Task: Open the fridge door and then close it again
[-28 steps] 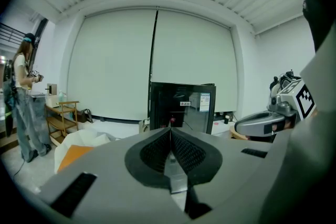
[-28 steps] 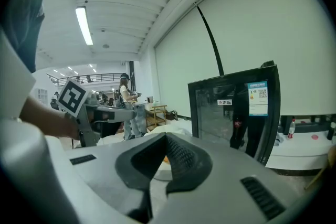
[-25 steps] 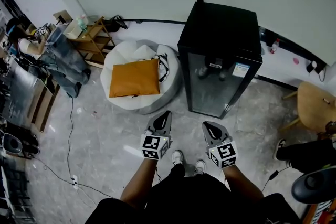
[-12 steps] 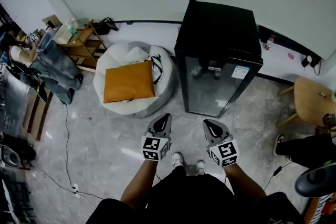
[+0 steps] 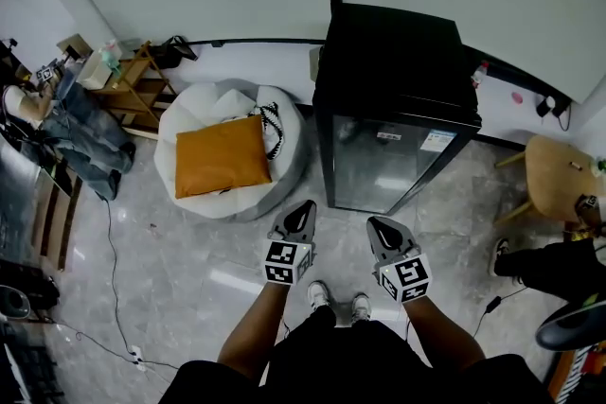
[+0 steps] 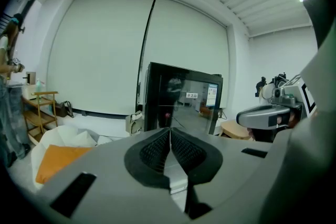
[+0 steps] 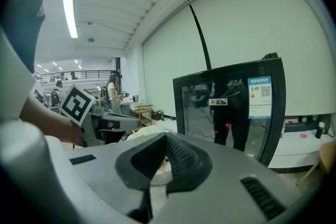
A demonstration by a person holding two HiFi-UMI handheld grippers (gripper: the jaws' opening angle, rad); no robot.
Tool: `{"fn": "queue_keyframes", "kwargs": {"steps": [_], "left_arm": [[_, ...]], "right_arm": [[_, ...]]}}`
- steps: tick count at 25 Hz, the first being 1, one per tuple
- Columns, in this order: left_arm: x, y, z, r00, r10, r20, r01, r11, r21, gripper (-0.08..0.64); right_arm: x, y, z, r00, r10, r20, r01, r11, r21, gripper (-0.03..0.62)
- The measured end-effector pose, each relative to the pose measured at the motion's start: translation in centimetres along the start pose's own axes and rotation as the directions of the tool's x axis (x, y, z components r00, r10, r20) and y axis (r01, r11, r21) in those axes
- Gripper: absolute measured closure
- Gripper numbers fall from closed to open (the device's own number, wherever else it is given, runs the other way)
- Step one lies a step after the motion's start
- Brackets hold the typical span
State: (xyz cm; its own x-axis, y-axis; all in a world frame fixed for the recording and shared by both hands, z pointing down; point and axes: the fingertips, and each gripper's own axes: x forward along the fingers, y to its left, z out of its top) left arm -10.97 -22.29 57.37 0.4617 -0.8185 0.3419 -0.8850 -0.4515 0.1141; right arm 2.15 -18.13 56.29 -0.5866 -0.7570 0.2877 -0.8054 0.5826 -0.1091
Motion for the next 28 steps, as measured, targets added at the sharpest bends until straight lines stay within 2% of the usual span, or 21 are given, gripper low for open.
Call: {"fn": "queue_keyframes", "kwargs": {"steps": [9, 10, 11, 12, 17, 22, 28], "left_arm": [[4.7, 2.7, 1.3, 0.997, -0.070, -0.019, 0.071, 0.997, 0.036, 0.532], [5.2, 2.7, 1.5, 0.996, -0.083, -0.023, 0.084, 0.996, 0.038, 0.511], [5.8, 2.7, 1.6, 0.995, -0.097, -0.030, 0.098, 0.995, 0.038, 0.438], [6.3, 2.8, 1.8, 0.994, -0.105, -0.034, 0.107, 0.994, 0.040, 0.423], [9.1, 4.0, 2.8, 0.995, -0.098, -0.035, 0.100, 0.993, 0.066, 0.422], [11.3, 5.3, 3.4, 0.995, -0.089, -0.036, 0.091, 0.994, 0.054, 0.423], [14.3, 5.9, 3.0, 0.993, -0.096, -0.075, 0.099, 0.994, 0.049, 0.423]], "right_arm": [[2.0, -0.9, -0.6, 1.000, -0.024, -0.015, 0.024, 0.999, 0.045, 0.574], [2.2, -0.9, -0.6, 1.000, -0.022, -0.017, 0.023, 0.999, 0.046, 0.574], [2.4, -0.8, -0.6, 1.000, -0.021, -0.018, 0.022, 0.999, 0.047, 0.574], [2.5, -0.7, -0.7, 1.000, -0.020, -0.020, 0.021, 0.999, 0.049, 0.574], [3.1, 0.6, -1.5, 0.999, -0.004, -0.051, 0.007, 0.998, 0.056, 0.574], [4.3, 3.4, -0.4, 0.996, 0.070, -0.050, -0.071, 0.997, -0.010, 0.572], [4.4, 2.0, 0.5, 1.000, 0.006, -0.014, -0.005, 1.000, 0.026, 0.572]]}}
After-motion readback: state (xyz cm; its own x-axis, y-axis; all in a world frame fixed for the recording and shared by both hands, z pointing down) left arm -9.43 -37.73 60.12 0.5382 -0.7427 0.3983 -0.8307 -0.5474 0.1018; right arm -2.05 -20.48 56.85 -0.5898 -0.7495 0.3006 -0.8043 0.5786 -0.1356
